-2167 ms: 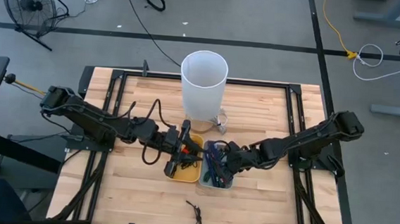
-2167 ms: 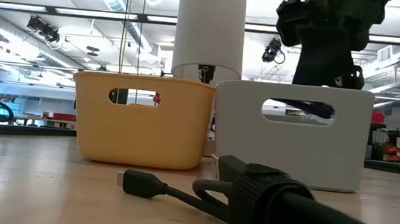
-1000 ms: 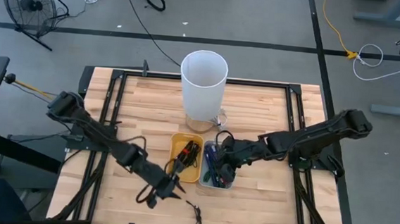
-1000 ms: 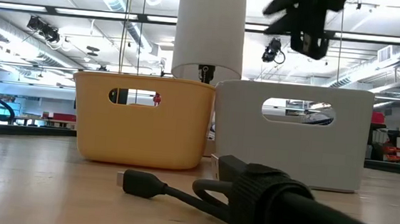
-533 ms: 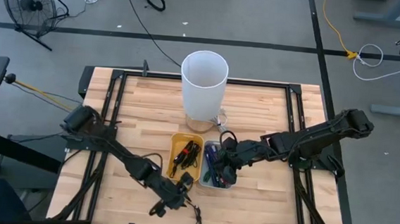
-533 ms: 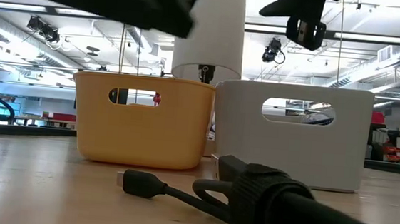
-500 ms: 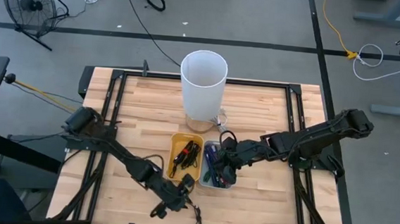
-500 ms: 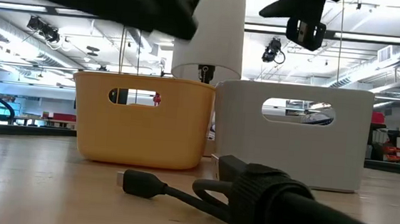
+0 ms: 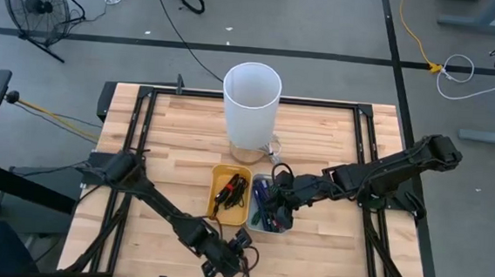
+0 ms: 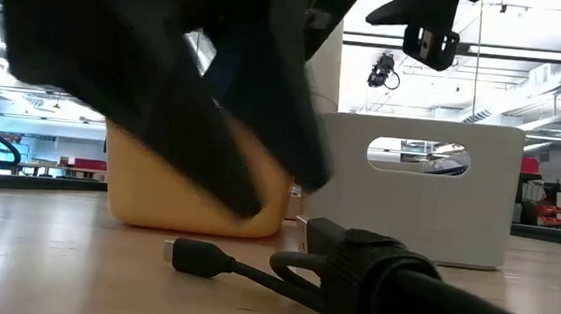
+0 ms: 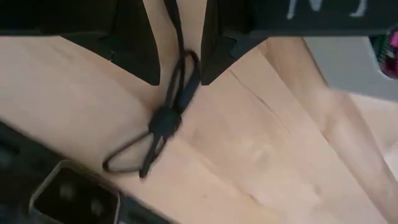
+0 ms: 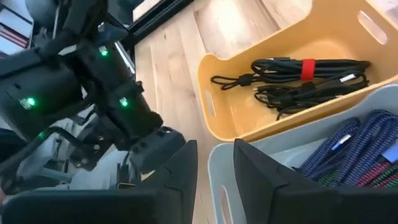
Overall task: Pick & Place USB Port
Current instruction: Put the black charger cable into the yellow bin
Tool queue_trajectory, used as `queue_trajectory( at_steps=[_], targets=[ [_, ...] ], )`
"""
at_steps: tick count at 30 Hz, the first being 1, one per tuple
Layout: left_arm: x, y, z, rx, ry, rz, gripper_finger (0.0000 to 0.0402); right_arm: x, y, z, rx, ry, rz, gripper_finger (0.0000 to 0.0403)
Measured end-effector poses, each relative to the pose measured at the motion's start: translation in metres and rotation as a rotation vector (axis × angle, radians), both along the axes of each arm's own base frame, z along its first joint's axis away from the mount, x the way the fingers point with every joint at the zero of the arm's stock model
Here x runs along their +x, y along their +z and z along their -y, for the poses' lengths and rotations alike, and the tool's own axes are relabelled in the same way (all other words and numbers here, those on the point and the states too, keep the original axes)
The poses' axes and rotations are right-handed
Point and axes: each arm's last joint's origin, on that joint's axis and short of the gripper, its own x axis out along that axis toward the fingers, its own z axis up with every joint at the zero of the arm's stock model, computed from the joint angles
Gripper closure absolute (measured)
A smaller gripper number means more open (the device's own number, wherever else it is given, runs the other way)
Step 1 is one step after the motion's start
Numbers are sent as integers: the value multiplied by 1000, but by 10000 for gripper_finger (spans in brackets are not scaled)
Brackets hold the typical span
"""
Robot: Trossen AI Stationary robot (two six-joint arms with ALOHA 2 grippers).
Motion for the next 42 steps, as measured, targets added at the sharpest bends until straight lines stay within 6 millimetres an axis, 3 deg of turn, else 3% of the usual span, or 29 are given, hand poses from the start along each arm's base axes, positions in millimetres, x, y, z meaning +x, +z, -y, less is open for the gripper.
queue_trajectory(
  at_steps=[26,29,34,42],
  targets=[
    [14,-15,5,59,-32,-22,282,0,1,0,-15,11,13,298],
    [14,-15,4,74,-19,-18,304,0,1,0,-16,12,13,298],
    [13,-15,3,59,6,-31,387,0,1,0,-15,14,14,298],
    [11,-12,7,77,36,-14,399,0,1,0,-18,15,14,298]
  ],
)
